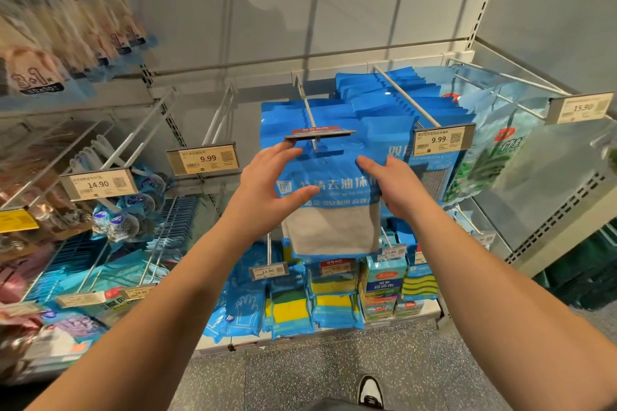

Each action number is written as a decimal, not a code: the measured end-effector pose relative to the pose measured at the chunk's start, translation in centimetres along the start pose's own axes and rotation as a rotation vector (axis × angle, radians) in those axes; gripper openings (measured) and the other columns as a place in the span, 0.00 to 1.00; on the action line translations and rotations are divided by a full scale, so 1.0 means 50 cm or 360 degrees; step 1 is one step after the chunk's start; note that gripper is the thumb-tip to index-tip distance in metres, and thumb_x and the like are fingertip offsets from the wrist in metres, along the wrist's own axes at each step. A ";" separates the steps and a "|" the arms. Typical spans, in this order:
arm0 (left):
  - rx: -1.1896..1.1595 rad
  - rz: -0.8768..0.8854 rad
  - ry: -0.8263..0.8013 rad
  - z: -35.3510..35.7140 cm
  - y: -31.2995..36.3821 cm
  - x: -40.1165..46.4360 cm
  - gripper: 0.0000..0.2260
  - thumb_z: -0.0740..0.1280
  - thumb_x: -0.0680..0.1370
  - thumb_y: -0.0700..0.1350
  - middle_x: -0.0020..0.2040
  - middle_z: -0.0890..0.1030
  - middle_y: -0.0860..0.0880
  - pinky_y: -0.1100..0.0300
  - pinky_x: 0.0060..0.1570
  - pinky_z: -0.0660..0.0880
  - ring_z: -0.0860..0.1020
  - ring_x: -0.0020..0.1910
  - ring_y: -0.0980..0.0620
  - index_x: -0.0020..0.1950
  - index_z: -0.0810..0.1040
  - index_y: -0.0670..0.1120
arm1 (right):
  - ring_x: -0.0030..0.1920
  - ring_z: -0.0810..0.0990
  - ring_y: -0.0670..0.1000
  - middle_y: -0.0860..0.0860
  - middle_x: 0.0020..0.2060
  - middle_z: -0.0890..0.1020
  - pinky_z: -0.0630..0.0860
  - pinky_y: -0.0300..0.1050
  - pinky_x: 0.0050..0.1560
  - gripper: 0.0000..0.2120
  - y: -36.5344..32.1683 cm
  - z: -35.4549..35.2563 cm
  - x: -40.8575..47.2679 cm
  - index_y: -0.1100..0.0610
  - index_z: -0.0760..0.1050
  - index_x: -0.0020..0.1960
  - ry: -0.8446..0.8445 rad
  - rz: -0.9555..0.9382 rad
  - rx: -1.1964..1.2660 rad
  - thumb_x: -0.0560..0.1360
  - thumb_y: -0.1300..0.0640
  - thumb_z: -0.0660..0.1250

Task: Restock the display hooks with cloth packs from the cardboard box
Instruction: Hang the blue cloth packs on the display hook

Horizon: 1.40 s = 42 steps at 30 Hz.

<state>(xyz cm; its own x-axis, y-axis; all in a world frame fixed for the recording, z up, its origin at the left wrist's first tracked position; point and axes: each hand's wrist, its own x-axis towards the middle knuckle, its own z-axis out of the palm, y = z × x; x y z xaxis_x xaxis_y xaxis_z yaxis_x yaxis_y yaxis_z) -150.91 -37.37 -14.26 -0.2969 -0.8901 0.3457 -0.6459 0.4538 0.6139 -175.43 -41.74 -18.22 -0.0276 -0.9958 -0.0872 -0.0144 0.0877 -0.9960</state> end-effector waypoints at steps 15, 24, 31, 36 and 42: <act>0.0194 0.0051 -0.0007 0.026 -0.039 -0.010 0.33 0.62 0.74 0.66 0.76 0.67 0.53 0.56 0.73 0.54 0.61 0.76 0.54 0.74 0.72 0.48 | 0.46 0.84 0.42 0.43 0.45 0.86 0.78 0.42 0.45 0.08 0.020 0.041 0.076 0.51 0.80 0.54 0.0123 -0.0050 0.0033 0.79 0.49 0.69; 0.0082 -0.0830 0.0105 0.116 -0.132 -0.020 0.25 0.69 0.80 0.51 0.71 0.68 0.49 0.57 0.49 0.70 0.75 0.57 0.51 0.73 0.67 0.44 | 0.48 0.73 0.50 0.53 0.55 0.70 0.71 0.42 0.52 0.18 0.135 0.055 0.002 0.56 0.68 0.56 0.0773 -0.0110 -0.0300 0.75 0.50 0.72; 0.0005 -0.1044 0.0084 0.144 -0.153 0.054 0.12 0.67 0.79 0.55 0.51 0.81 0.50 0.56 0.38 0.71 0.78 0.43 0.50 0.56 0.73 0.50 | 0.54 0.78 0.51 0.47 0.57 0.69 0.78 0.56 0.56 0.14 0.165 0.072 0.023 0.50 0.70 0.55 0.0446 0.0061 -0.0429 0.77 0.43 0.68; -0.0008 -0.1120 0.0055 0.159 -0.179 0.097 0.12 0.66 0.79 0.52 0.50 0.81 0.47 0.58 0.32 0.67 0.74 0.36 0.54 0.58 0.73 0.46 | 0.55 0.76 0.51 0.49 0.63 0.67 0.78 0.57 0.59 0.17 0.147 0.077 0.068 0.50 0.68 0.61 0.0402 0.0123 -0.0481 0.77 0.44 0.67; -0.0005 -0.1171 -0.0031 0.145 -0.197 0.123 0.16 0.66 0.79 0.53 0.57 0.80 0.47 0.57 0.39 0.70 0.76 0.45 0.48 0.63 0.73 0.47 | 0.51 0.76 0.49 0.51 0.68 0.66 0.76 0.43 0.47 0.20 0.128 0.073 0.064 0.52 0.68 0.68 0.0320 0.0174 -0.0666 0.79 0.49 0.66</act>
<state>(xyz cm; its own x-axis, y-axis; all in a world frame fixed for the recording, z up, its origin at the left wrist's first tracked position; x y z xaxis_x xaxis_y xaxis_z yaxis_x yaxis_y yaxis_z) -151.48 -47.62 -23.32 0.2003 -0.9651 -0.1688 -0.6808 -0.2610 0.6844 -171.98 -44.48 -24.95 -0.2434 -0.9590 -0.1450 -0.4009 0.2356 -0.8853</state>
